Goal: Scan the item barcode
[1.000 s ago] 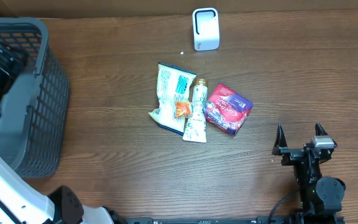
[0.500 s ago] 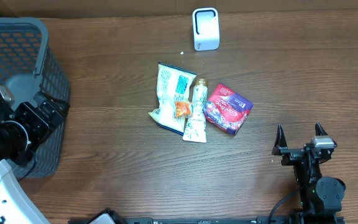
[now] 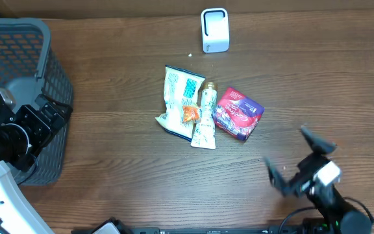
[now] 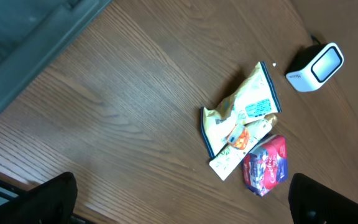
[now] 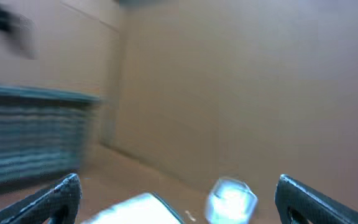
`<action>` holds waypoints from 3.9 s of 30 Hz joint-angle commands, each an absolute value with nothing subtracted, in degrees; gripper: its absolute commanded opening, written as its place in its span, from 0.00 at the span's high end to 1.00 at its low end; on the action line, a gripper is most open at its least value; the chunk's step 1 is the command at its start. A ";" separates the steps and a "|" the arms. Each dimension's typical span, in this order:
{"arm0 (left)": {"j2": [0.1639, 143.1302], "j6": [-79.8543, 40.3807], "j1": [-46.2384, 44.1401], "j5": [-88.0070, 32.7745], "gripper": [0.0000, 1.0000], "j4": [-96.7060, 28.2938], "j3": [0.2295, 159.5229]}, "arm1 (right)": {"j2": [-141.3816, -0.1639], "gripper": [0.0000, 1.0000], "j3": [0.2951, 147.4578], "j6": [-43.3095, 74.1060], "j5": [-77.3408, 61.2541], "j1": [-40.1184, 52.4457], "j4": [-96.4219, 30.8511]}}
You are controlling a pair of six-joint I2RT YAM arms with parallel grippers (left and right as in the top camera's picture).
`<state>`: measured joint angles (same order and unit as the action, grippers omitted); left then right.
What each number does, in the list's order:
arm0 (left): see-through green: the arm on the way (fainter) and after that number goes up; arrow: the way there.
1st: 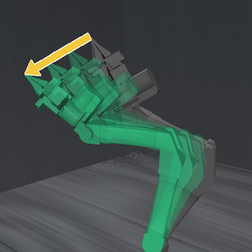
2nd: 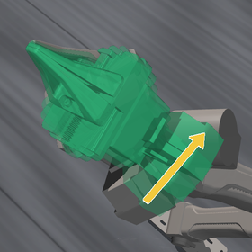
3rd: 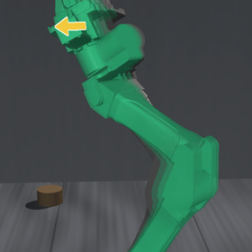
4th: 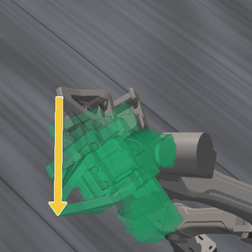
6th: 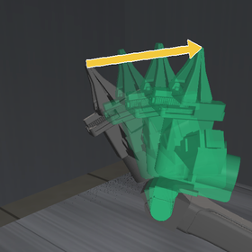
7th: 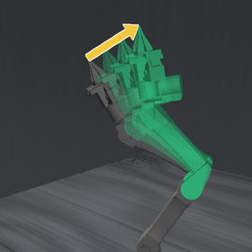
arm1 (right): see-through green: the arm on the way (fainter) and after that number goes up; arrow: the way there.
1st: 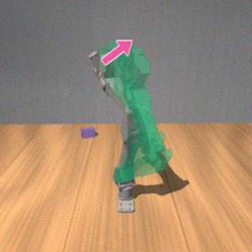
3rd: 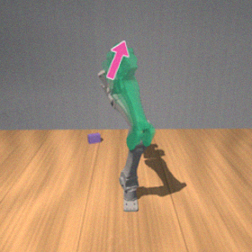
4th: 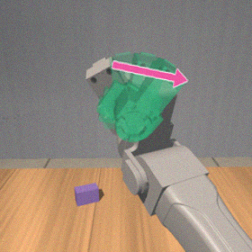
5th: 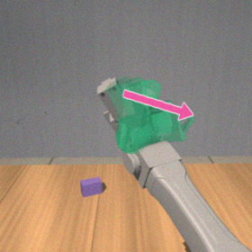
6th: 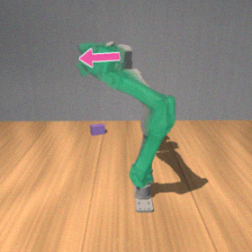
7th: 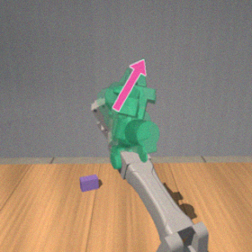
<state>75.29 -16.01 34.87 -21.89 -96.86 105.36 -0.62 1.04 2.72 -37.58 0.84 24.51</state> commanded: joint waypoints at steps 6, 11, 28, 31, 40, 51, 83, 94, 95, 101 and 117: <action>75.48 -14.57 34.48 -22.04 0.00 -96.79 104.95 | -0.34 0.00 7.25 9.80 -36.21 0.99 38.26; 75.48 -14.57 34.48 -22.06 0.00 -96.79 104.95 | -7.64 0.00 25.10 -1.54 -32.40 0.99 5.72; 75.66 -14.57 34.48 -22.06 0.00 -96.79 104.95 | -81.47 0.00 80.34 -0.30 -61.45 1.48 -54.30; 75.66 -14.57 34.48 -22.06 0.00 -96.79 104.95 | -88.07 0.00 80.34 0.54 -62.33 3.88 -51.44; 75.66 -14.57 34.48 -22.06 0.00 -96.79 104.95 | -97.10 0.00 80.34 23.27 -3.33 23.14 -50.61; 75.66 -14.57 34.48 -22.04 0.00 -96.79 104.95 | -108.86 0.00 80.34 17.50 22.94 37.47 -46.81; 75.66 -14.57 34.48 -22.06 0.00 -96.79 104.92 | -115.09 0.96 101.75 21.63 18.35 37.71 -67.77; 75.66 -14.57 34.48 -22.04 0.00 -96.79 104.92 | -115.11 0.96 106.06 7.14 -33.04 22.46 -72.55; 75.66 -14.57 34.48 -22.04 0.00 -96.79 104.92 | -115.11 0.96 105.47 5.28 -37.69 21.08 -72.51; 75.66 -14.57 34.48 -22.04 0.00 -96.79 104.92 | -115.11 0.96 97.80 -1.78 -61.28 14.85 -69.78; 75.66 -14.57 34.48 -22.04 0.00 -96.79 104.92 | -115.09 0.60 87.90 15.77 -26.76 8.91 -62.19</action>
